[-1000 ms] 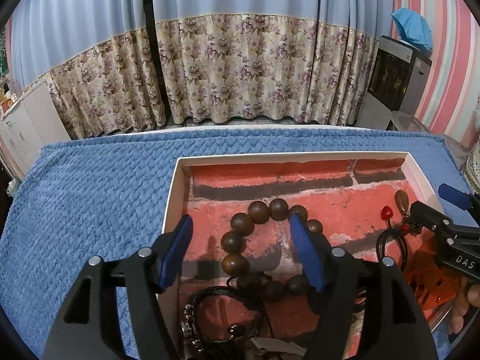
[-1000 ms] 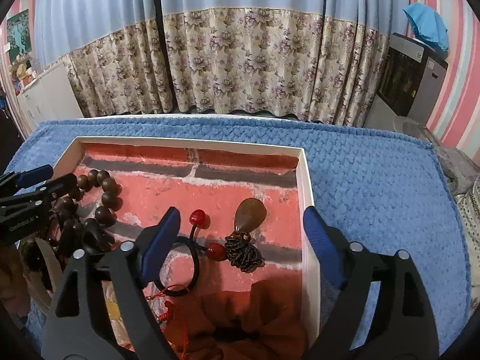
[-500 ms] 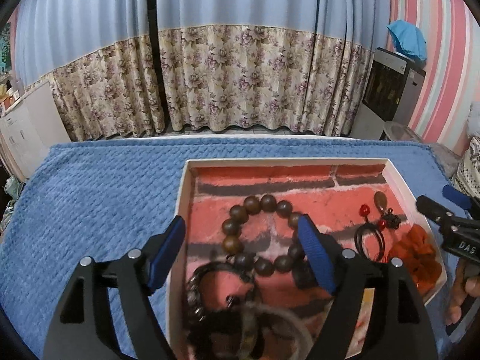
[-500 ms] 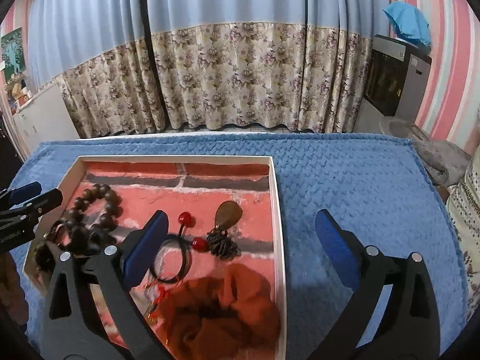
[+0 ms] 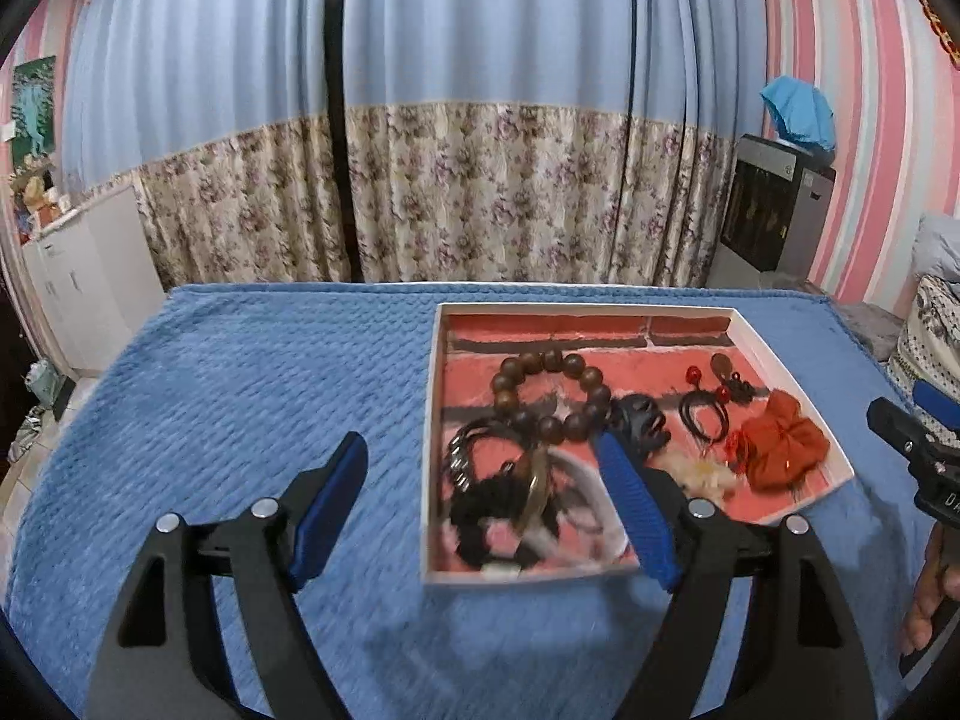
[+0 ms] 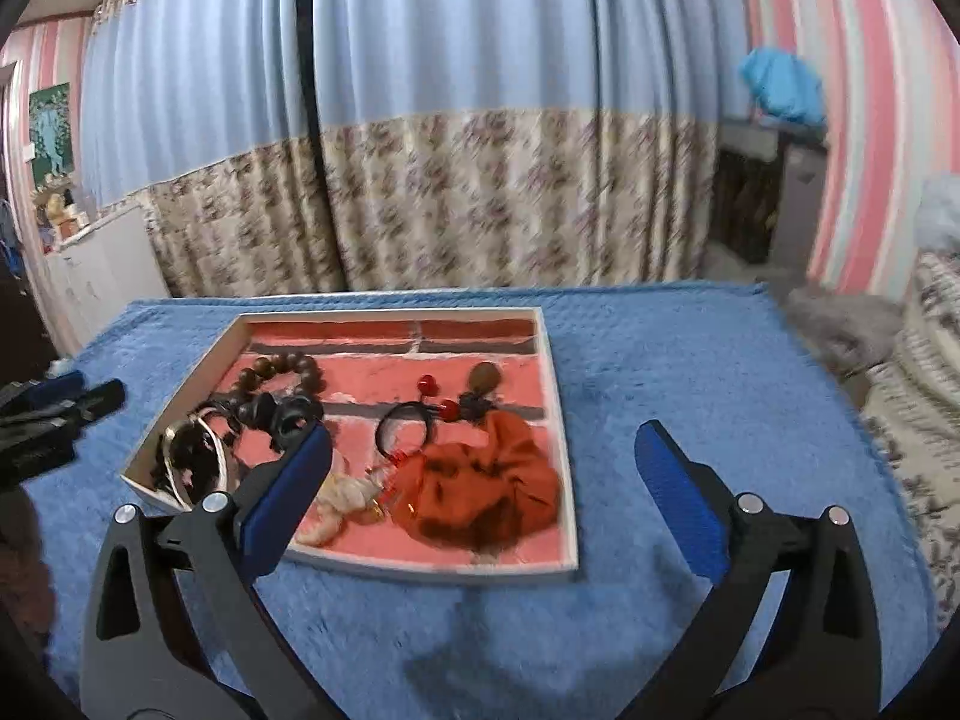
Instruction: Organize jewelry
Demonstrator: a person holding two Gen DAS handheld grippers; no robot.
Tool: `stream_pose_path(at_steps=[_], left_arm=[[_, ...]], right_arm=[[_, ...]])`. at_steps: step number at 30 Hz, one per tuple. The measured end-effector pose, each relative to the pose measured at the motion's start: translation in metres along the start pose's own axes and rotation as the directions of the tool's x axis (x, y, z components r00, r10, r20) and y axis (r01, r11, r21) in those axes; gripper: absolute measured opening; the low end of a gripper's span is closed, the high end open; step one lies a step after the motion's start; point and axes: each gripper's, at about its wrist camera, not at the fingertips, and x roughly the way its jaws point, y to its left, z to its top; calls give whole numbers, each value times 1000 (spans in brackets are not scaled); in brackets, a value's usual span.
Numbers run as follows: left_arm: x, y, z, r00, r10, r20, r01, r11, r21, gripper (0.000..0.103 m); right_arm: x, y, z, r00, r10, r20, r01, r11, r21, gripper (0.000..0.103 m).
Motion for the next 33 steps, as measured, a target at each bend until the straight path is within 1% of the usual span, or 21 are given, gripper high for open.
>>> stream_pose_path(at_steps=[2, 4, 5, 6, 8, 9, 11, 12, 13, 16, 19, 21, 22, 23, 25, 26, 27, 28, 30, 33], left_arm=[[-13, 6, -10, 1000, 8, 16, -8, 1000, -7, 88], [-28, 14, -20, 999, 21, 37, -20, 1000, -23, 88], [-38, 18, -27, 997, 51, 56, -50, 998, -23, 88], [-47, 19, -33, 995, 64, 71, -63, 998, -16, 88], [-63, 23, -44, 990, 86, 109, -85, 996, -21, 92], [-73, 27, -53, 986, 98, 134, -95, 995, -29, 92], [-84, 33, -66, 981, 107, 164, -100, 994, -48, 93], [-87, 37, -71, 978, 115, 173, -105, 992, -66, 93], [-89, 40, -75, 977, 117, 180, -104, 991, -80, 93], [-98, 47, -90, 974, 114, 194, -94, 989, -111, 93], [-106, 44, -101, 972, 98, 213, -83, 993, -79, 93], [-113, 36, -107, 967, 100, 233, -92, 995, -43, 93], [-115, 33, -108, 965, 100, 241, -95, 995, -29, 97], [-116, 30, -110, 963, 103, 248, -101, 995, -19, 99], [-116, 26, -115, 961, 98, 260, -100, 995, -7, 99], [-114, 25, -118, 962, 96, 254, -99, 995, -4, 99], [-110, 23, -121, 971, 77, 227, -81, 997, 8, 99], [-108, 22, -120, 974, 68, 214, -74, 997, 17, 99], [-108, 18, -121, 971, 98, 219, -106, 994, 22, 99], [-104, 18, -121, 974, 98, 203, -104, 994, 18, 99]], right_arm=[[-9, 3, -10, 1000, 20, 1, -20, 1000, 1, 98], [-16, 4, -15, 999, 40, 8, -40, 999, 5, 98], [-23, 6, -18, 999, 49, 19, -49, 999, 3, 98], [-27, 6, -20, 998, 53, 24, -53, 999, -1, 98], [-36, 6, -25, 997, 58, 49, -59, 998, 4, 98], [-42, 6, -29, 996, 65, 58, -66, 998, 15, 98], [-52, 6, -40, 994, 71, 85, -75, 996, 38, 98], [-58, 7, -47, 994, 47, 103, -52, 998, 47, 98], [-63, 10, -52, 993, 30, 112, -35, 999, 39, 98], [-78, 18, -60, 988, 34, 148, -36, 999, 11, 98], [-92, 23, -66, 982, 40, 185, -40, 999, -1, 98], [-100, 23, -71, 978, 36, 207, -36, 999, -1, 98], [-102, 23, -76, 977, 36, 211, -38, 999, 4, 98], [-103, 23, -82, 976, 44, 212, -47, 999, 10, 98], [-101, 23, -92, 982, 53, 179, -55, 998, 4, 98], [-100, 24, -94, 984, 66, 167, -65, 998, -6, 98], [-101, 25, -95, 983, 67, 169, -66, 998, -11, 98], [-102, 26, -96, 982, 63, 179, -61, 998, -15, 98], [-104, 28, -96, 980, 61, 187, -57, 998, -24, 98], [-103, 29, -95, 981, 64, 184, -61, 998, -23, 98]])
